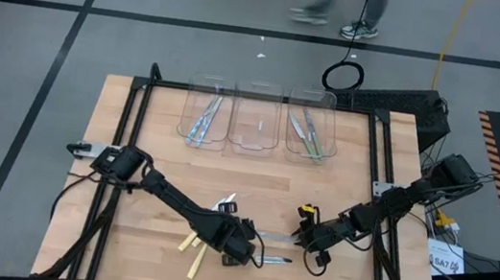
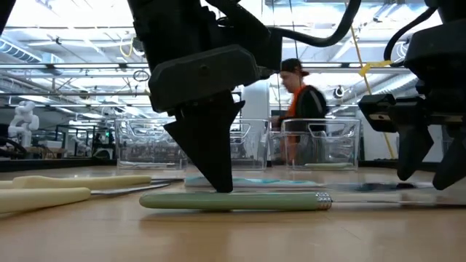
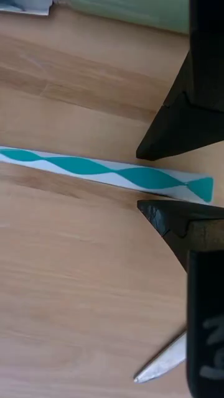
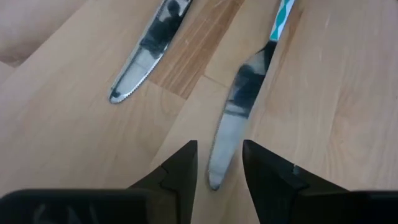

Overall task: Sort silverware by color (type)
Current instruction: Put the blue patterned knife into the left transparent bin

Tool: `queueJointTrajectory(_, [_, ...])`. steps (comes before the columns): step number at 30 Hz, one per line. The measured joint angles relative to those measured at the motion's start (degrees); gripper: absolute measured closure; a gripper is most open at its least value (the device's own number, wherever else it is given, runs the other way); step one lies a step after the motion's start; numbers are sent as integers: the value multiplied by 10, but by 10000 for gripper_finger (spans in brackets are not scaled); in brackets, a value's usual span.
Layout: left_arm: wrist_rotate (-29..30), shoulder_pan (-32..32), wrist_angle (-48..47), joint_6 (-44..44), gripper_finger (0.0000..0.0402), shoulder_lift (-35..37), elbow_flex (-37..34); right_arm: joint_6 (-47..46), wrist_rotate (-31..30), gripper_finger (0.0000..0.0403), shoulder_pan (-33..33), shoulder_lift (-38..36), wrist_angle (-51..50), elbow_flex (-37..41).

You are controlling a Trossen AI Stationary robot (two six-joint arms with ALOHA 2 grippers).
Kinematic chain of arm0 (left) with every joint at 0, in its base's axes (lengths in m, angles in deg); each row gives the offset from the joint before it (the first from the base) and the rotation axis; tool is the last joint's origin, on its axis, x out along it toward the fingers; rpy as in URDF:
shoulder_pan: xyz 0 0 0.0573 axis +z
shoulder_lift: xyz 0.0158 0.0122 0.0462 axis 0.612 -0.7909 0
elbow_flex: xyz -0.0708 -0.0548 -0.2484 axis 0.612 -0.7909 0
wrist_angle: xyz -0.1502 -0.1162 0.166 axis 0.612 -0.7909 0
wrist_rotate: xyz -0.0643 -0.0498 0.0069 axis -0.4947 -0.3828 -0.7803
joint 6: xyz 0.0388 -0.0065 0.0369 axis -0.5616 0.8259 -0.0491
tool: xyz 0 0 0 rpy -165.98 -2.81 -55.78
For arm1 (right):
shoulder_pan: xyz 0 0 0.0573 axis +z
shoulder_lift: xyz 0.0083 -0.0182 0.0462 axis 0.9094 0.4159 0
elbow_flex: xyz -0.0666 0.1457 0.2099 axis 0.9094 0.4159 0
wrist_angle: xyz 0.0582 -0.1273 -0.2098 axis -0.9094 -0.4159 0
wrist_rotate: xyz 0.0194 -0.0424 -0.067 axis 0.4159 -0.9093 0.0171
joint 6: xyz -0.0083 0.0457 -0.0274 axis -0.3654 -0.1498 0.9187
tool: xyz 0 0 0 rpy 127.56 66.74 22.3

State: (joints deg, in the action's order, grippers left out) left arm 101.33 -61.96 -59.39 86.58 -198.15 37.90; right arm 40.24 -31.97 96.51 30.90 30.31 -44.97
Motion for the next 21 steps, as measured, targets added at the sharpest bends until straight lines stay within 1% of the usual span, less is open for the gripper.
queueJointTrajectory(3, [3, 0, 0, 0, 274, -10, 0, 0, 0, 282, 0, 0, -1, 0])
queueJointTrajectory(5, [7, 0, 0, -5, 283, -14, 0, 0, 0, 282, 0, 0, 0, 0])
queueJointTrajectory(11, [7, 1, -1, -9, 349, -15, 0, 5, 0, 282, 0, 0, -1, 0])
queueJointTrajectory(15, [9, 0, 0, -5, 352, -15, -1, 5, 0, 282, 0, 0, -1, 0])
queueJointTrajectory(21, [30, -8, 2, 7, 352, -15, -2, 5, 0, 282, 0, -9, -5, 0])
